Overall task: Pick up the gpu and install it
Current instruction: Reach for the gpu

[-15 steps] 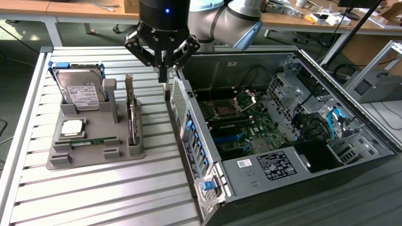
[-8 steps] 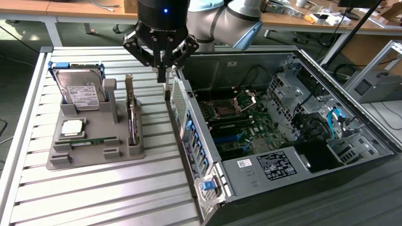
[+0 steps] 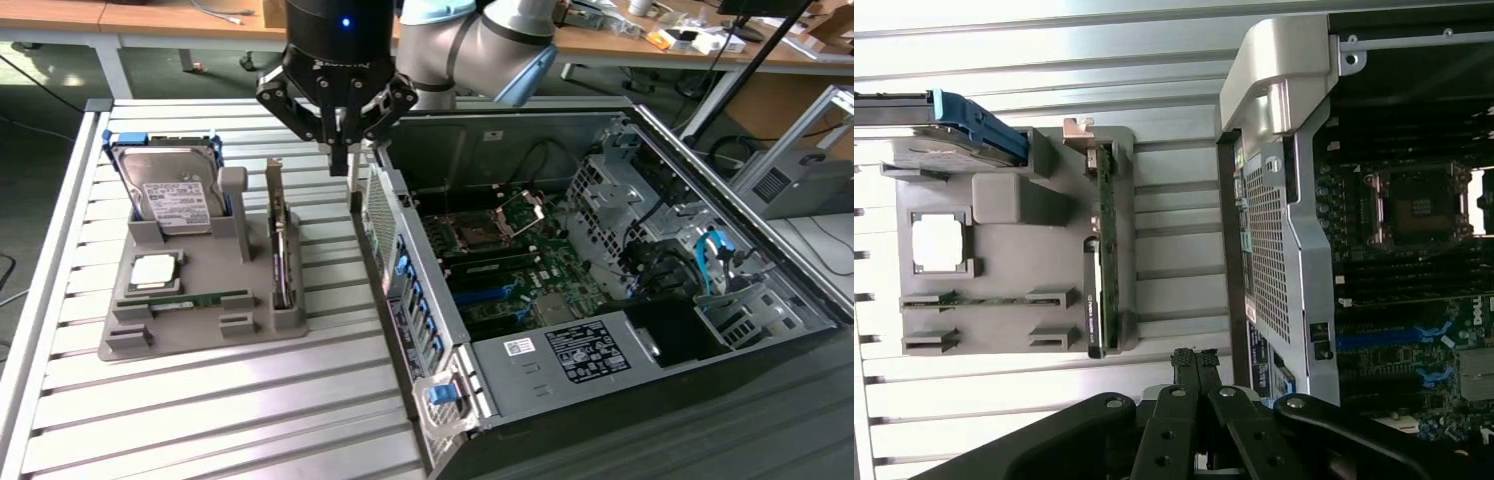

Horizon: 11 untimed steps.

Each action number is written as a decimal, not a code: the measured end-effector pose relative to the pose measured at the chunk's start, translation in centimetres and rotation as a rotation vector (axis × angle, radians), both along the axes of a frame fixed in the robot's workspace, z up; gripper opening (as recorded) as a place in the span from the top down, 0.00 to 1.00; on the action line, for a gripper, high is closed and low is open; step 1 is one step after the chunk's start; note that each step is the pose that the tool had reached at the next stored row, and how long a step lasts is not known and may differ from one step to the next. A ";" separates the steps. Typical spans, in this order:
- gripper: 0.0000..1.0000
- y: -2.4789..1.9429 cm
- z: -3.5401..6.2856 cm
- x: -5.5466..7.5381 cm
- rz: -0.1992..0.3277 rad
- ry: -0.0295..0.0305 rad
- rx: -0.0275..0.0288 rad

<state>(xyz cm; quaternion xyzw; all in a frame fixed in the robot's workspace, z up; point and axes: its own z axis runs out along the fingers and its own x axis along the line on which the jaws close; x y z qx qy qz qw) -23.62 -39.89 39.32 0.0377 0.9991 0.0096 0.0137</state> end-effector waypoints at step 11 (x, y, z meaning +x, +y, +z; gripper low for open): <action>0.89 0.00 0.00 -0.5 0.000 0.0000 -0.0001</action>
